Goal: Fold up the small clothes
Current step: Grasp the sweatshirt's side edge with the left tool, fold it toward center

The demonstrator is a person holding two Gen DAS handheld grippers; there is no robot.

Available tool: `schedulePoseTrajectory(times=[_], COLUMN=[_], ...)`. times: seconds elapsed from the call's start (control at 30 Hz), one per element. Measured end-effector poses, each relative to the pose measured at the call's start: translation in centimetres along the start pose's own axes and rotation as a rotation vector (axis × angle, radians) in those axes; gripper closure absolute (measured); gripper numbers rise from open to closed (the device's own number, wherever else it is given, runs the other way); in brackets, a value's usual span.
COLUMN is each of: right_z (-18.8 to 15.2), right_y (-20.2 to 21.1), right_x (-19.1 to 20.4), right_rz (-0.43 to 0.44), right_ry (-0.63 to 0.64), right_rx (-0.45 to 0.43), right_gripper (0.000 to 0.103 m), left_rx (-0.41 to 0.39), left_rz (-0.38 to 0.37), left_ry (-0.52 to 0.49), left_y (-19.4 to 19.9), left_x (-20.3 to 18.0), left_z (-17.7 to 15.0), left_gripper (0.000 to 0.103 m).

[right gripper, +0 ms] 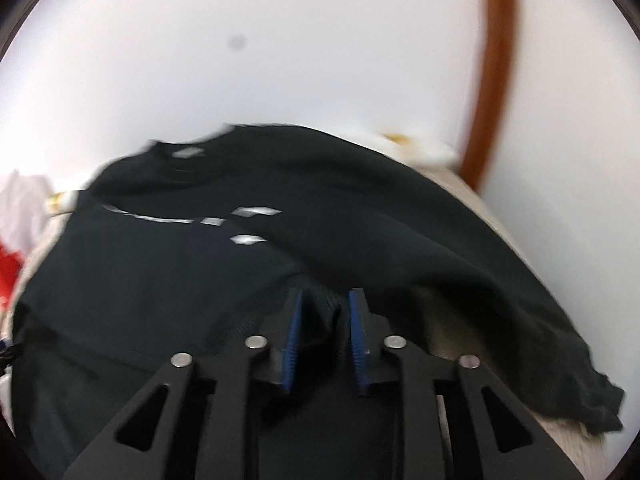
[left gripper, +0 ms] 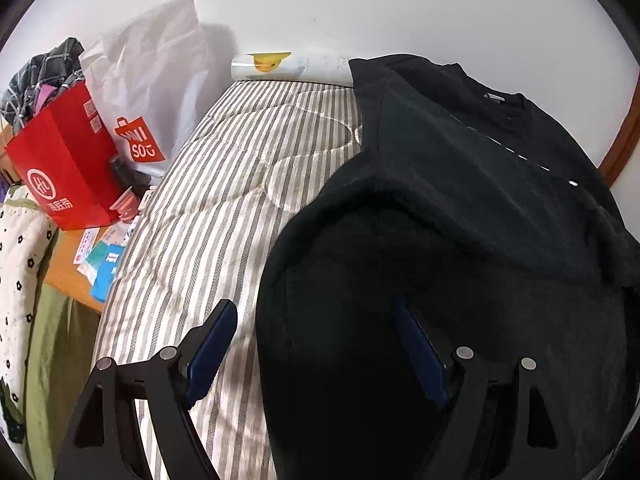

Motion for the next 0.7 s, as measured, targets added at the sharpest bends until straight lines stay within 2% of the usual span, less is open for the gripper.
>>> schedulePoseTrajectory(times=[0.07,0.13,0.23,0.5,0.57,0.63,0.7], right_z=[-1.6,-3.5,-7.3,-18.0,-19.6,-20.5,-21.3], right_y=[0.9,1.6,2.4,2.5,2.7,3.3,3.9], right_x=[-1.7,-3.0,-4.4,-7.0,-7.3,-7.2,-7.2], right_rz=[0.020,0.022,0.021,0.084,0.102,0.135,0.153], right_ry=[-0.016,-0.019,-0.016,-0.019,-0.027,-0.038,-0.037], right_rx=[-0.003,-0.005,0.028,0.161,0.170,0.168,0.162], right_gripper=[0.065,0.051,0.046,0.042,0.042,0.042,0.042], left_rx=[-0.002,0.000,0.005,0.013,0.013,0.007,0.007], left_rz=[0.006,0.016,0.006,-0.020,-0.023,-0.036,-0.058], left_ry=[-0.010,-0.019,-0.028,-0.056,-0.065,-0.063,-0.052], left_y=[0.7,1.4,2.4,3.6,3.7,4.0,4.1], left_x=[-0.1,-0.2,-0.3,0.1,0.2,0.3,0.3], left_z=[-1.0,-2.3,-4.3,-11.0,-12.2,-13.4,-14.4], left_gripper=[0.024,0.024,0.023,0.025,0.025,0.033,0.035])
Point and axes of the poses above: each gripper's, at about its wrist camera, not at the fingertips, and y roughly against the way its jaws point, x to its left, z to its top, the point moved 7 cm from there along -y, roughly the way its jaws point, and after that the axes turned 13 degrees about x, right-handed, at the moved point
